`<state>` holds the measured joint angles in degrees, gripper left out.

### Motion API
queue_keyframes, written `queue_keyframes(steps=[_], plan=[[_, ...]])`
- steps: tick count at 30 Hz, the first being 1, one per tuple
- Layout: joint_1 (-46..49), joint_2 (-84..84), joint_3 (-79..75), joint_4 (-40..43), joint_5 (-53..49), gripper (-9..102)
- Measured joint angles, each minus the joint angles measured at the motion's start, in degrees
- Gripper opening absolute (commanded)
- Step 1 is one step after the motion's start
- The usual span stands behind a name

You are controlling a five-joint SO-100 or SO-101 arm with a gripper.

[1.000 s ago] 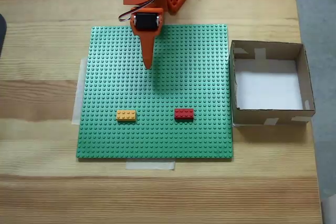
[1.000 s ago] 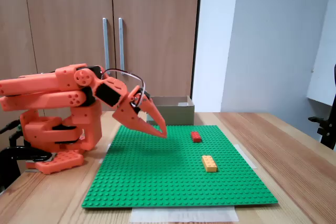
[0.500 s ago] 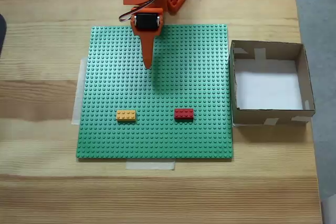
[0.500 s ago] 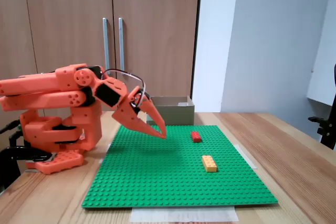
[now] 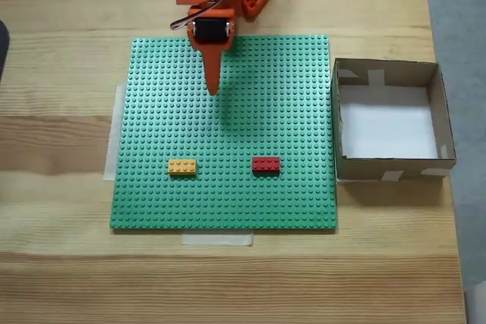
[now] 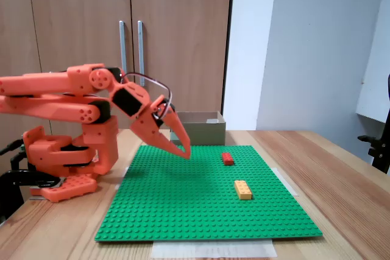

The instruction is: Pick the yellow lego block and put it in the box.

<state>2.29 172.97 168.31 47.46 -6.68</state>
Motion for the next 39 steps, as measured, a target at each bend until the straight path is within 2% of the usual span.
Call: queue_keyframes(steps=[16,39], plan=[[4.22,-23.64,-25.66,4.22,1.05,-1],[11.25,-60.56,-51.42,6.59,-0.18,13]])
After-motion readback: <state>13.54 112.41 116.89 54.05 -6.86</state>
